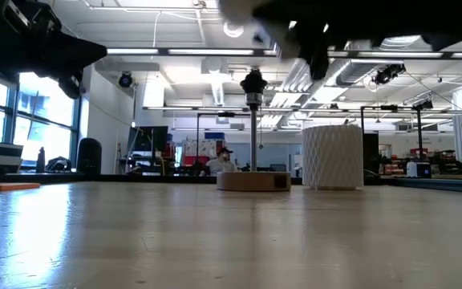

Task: Screw lightbulb
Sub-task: Insert the white lightbulb into the brown lamp

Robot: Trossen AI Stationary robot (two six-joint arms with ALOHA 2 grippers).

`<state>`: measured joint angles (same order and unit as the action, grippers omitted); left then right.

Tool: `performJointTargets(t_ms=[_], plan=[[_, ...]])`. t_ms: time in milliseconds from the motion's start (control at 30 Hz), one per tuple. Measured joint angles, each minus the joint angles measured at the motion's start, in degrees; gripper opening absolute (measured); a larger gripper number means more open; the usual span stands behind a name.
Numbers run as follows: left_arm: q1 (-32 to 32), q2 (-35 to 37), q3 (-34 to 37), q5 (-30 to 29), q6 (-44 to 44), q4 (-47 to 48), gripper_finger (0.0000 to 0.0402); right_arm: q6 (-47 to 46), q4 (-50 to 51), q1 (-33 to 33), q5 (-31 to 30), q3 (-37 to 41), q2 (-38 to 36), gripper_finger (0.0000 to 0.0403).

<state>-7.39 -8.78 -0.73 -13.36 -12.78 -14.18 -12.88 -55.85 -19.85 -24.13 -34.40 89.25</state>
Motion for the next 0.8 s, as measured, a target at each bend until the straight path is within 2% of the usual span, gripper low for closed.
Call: performJointTargets(t_ms=[100,300,600,800], plan=[[-3.9,-5.3,0.0,-4.7,1.8,-5.3,0.0001,5.2,-8.3,-1.1,-0.1,1.6,-2.5,0.0148],[-8.2,-18.3,-0.9,-8.1,4.5,-16.8,0.0,9.2,-9.1,-1.7,-0.2,0.7,-3.5,0.0148],[-9.2,-37.5,-11.4,-8.4,8.3,-17.5,0.0,9.3,-8.7,-1.7,0.4,0.4,-3.5,0.0148],[-9.2,-46.5,-16.1,-8.3,9.6,-17.5,0.0,9.4,-8.9,-2.2,0.5,0.4,-3.5,0.0148]])
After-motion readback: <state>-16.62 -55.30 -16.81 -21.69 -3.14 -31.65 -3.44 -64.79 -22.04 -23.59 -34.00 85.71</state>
